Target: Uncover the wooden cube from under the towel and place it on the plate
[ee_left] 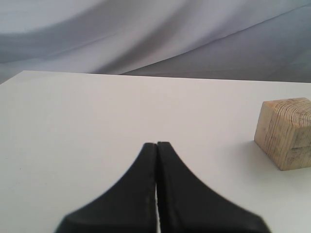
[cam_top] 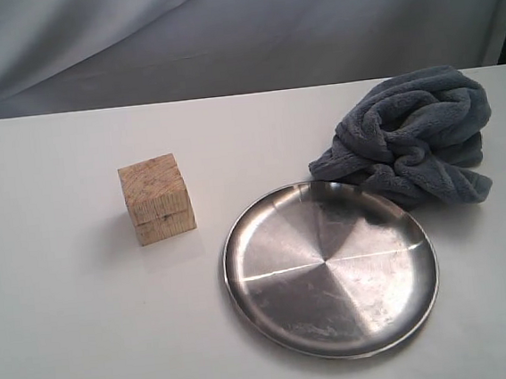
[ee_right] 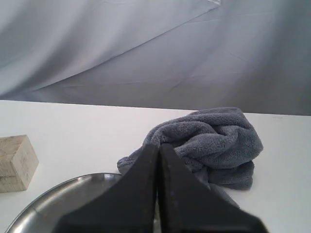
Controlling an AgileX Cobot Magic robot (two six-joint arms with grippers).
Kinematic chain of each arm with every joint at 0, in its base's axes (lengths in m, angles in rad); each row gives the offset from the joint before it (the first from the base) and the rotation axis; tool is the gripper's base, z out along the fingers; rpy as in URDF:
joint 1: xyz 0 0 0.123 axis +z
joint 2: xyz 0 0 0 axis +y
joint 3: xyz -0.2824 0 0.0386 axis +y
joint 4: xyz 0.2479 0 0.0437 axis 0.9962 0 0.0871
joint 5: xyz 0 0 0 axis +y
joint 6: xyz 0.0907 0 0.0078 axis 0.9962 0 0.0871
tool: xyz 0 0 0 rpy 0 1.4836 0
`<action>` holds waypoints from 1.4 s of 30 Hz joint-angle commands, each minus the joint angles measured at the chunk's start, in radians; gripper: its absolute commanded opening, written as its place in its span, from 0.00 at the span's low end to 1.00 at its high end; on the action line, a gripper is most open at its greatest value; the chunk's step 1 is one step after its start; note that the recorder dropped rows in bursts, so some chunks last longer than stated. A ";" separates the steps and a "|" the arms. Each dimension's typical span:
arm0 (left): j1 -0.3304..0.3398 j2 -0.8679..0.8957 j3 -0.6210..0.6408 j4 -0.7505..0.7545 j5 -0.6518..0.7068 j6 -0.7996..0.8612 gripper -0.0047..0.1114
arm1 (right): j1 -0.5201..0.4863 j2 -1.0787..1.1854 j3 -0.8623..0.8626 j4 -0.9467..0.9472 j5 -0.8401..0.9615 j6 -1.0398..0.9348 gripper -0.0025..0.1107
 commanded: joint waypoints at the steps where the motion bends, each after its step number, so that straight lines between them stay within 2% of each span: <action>1: 0.001 -0.004 0.004 0.000 -0.007 -0.004 0.04 | 0.002 -0.106 0.061 0.018 -0.044 -0.010 0.02; 18: 0.001 -0.004 0.004 0.000 -0.007 -0.004 0.04 | 0.002 -0.164 0.097 0.020 -0.067 0.001 0.02; 29: 0.001 -0.004 0.004 0.000 -0.007 -0.004 0.04 | -0.166 -0.472 0.166 0.016 -0.076 -0.003 0.02; 31: 0.001 -0.004 0.004 0.000 -0.007 -0.004 0.04 | -0.178 -0.533 0.196 0.016 -0.076 -0.003 0.02; 42: 0.001 -0.004 0.004 0.000 -0.007 -0.004 0.04 | -0.189 -0.537 0.294 0.012 -0.093 -0.003 0.02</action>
